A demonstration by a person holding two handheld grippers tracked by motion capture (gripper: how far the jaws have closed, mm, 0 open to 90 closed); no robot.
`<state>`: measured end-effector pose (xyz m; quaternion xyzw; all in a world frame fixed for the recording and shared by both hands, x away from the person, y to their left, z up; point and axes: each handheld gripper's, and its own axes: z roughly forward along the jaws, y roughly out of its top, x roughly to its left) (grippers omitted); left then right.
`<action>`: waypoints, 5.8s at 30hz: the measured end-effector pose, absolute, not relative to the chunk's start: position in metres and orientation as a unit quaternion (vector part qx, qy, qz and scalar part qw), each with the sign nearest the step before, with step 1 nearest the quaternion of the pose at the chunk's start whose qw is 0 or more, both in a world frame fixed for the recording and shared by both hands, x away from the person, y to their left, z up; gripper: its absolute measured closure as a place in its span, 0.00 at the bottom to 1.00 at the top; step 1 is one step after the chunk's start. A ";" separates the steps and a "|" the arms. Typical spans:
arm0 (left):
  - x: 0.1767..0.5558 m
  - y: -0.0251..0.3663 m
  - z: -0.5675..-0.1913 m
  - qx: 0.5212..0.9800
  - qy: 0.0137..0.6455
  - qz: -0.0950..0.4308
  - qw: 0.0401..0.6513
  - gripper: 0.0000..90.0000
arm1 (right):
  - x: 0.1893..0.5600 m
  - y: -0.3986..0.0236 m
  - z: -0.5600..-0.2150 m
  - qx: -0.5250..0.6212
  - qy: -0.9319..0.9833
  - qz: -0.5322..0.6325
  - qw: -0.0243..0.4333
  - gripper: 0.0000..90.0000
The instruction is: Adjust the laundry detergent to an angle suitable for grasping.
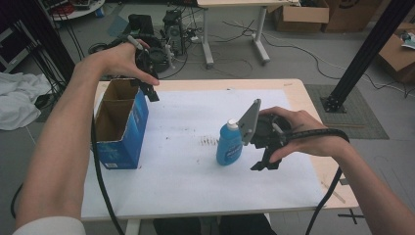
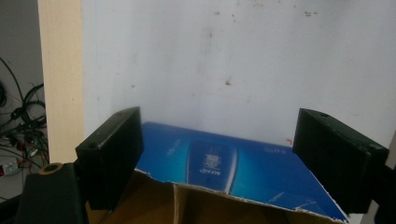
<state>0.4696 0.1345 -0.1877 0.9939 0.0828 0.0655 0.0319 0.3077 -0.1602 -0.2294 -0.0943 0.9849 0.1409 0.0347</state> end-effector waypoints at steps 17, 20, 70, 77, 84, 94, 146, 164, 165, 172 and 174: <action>0.463 0.126 -0.188 0.993 0.090 0.060 0.039 0.19 | 0.310 -0.158 -0.233 -0.099 0.985 0.139 0.031 0.21; 0.459 0.123 -0.189 0.993 0.094 0.056 0.043 0.19 | 0.309 -0.159 -0.233 -0.097 0.985 0.138 0.032 0.22; 0.378 0.030 -0.267 0.963 0.232 0.017 0.135 0.19 | 0.305 -0.160 -0.234 -0.100 0.986 0.127 0.034 0.22; 0.374 0.019 -0.276 0.944 0.279 0.020 0.172 0.20 | 0.304 -0.160 -0.235 -0.100 0.987 0.126 0.031 0.22; 0.370 0.008 -0.288 0.932 0.301 0.020 0.200 0.20 | 0.304 -0.159 -0.235 -0.102 0.986 0.126 0.031 0.22; 0.366 -0.008 -0.295 0.925 0.309 0.032 0.217 0.20 | 0.303 -0.158 -0.236 -0.105 0.986 0.124 0.029 0.22; 0.362 -0.033 -0.331 0.899 0.341 0.078 0.266 0.31 | 0.302 -0.162 -0.236 -0.107 0.986 0.124 0.025 0.22; 0.360 -0.030 -0.333 0.892 0.343 0.093 0.279 0.45 | 0.301 -0.162 -0.236 -0.107 0.986 0.124 0.026 0.22; 0.360 -0.030 -0.333 0.892 0.343 0.093 0.279 0.46 | 0.301 -0.162 -0.236 -0.107 0.986 0.124 0.026 0.22; 0.361 -0.029 -0.334 0.892 0.340 0.092 0.284 0.47 | 0.301 -0.162 -0.236 -0.107 0.986 0.124 0.026 0.22; 0.362 -0.028 -0.334 0.893 0.337 0.091 0.284 0.47 | 0.301 -0.162 -0.236 -0.106 0.986 0.124 0.026 0.22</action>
